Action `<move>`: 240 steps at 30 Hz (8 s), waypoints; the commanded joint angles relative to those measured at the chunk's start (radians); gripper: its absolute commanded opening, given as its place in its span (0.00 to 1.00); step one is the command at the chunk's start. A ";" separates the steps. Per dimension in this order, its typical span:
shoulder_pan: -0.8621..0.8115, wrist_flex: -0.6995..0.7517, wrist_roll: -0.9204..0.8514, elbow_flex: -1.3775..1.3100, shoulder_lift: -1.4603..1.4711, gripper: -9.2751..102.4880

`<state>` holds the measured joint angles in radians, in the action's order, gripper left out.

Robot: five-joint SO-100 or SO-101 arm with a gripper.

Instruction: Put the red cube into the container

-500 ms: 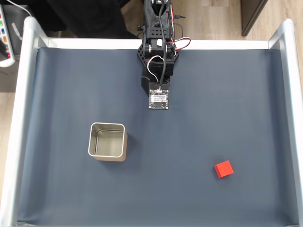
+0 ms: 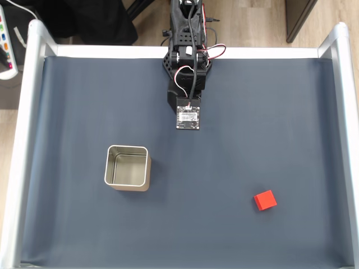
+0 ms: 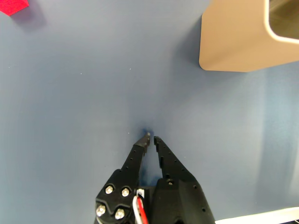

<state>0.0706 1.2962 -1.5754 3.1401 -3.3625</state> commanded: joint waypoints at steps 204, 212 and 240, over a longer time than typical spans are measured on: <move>0.003 -0.784 0.138 -0.011 0.232 0.08; 0.017 -0.466 0.199 -0.011 0.069 0.08; 0.003 0.005 0.015 -0.011 0.006 0.09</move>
<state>0.0706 1.2947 -1.5555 3.1370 -3.3610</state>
